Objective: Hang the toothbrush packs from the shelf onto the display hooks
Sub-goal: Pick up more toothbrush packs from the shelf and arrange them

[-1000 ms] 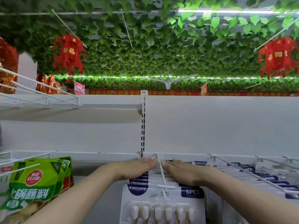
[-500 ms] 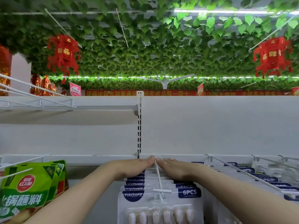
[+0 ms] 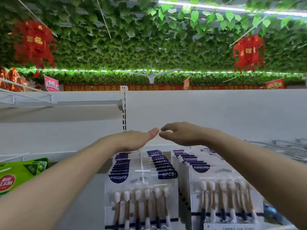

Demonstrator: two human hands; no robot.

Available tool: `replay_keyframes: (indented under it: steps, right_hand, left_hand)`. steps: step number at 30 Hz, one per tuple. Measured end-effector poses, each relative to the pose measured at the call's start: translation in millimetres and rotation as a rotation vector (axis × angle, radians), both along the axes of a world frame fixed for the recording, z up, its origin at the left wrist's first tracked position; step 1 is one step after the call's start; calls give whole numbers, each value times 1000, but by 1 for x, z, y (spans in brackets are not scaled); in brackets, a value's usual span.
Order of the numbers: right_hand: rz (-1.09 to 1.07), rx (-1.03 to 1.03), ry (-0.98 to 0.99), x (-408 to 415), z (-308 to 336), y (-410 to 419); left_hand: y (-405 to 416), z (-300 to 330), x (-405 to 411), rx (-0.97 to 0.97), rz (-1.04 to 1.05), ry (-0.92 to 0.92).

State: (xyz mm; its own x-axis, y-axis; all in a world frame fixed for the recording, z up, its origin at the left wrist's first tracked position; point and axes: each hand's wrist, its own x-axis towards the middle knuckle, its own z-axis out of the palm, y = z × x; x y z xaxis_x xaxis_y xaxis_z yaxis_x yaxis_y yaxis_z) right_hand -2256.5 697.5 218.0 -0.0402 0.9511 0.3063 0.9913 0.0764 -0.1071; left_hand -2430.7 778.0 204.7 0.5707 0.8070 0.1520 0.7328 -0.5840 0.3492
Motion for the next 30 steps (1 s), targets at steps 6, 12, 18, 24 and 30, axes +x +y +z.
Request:
replay_keyframes:
  steps: [6,12,18,24,30]
  right_hand:
    - [-83,98,9,47,12,-69]
    - [-208,-4,-30,113,-3,-112]
    - [-130,-106,14,162,-24,-124]
    - [34,-150,-38,175,-50,-122]
    - [185,-119,-178,175,-72,-110]
  left_hand:
    - [-64,-1,29,141,-203,89]
    - [-87,-21,69,211,-300,212]
    - [-92,-29,109,198,-292,291]
    - [-100,-41,142,175,-278,309]
    - [-92,-65,146,163,-253,225]
